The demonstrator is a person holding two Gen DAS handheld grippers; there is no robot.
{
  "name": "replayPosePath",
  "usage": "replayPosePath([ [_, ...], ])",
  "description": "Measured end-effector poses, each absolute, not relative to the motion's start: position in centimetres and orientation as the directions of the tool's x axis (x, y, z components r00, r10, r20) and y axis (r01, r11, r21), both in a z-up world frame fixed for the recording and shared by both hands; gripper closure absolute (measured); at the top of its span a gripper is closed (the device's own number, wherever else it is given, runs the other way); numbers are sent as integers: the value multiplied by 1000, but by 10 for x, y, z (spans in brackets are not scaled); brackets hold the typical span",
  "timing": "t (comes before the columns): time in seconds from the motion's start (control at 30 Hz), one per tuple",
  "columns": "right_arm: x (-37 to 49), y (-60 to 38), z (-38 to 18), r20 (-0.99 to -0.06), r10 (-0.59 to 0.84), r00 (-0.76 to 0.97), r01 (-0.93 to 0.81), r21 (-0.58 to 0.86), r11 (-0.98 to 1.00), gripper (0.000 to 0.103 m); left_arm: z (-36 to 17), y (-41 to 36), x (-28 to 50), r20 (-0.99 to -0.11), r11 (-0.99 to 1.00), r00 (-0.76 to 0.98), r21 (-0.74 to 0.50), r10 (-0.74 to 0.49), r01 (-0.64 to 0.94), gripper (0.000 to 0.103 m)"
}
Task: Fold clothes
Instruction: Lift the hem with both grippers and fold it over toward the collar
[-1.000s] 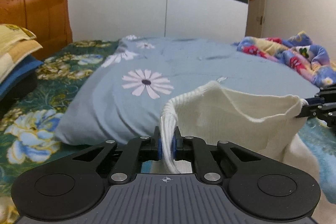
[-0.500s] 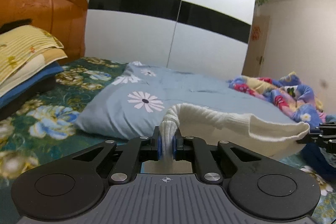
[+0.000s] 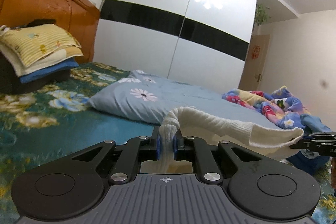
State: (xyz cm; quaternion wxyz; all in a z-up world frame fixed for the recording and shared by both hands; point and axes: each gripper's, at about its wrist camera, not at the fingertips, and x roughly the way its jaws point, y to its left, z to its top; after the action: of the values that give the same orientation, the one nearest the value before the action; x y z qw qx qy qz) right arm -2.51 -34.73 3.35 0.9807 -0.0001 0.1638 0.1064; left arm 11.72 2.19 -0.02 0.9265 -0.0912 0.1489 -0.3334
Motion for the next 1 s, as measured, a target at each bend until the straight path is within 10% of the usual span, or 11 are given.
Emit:
replayPosePath([
  [1.0,-136,-292,-27,-455,313,834,-272,156,950,91,-60,76,9,-264,829,792,-281,-551,484,87],
])
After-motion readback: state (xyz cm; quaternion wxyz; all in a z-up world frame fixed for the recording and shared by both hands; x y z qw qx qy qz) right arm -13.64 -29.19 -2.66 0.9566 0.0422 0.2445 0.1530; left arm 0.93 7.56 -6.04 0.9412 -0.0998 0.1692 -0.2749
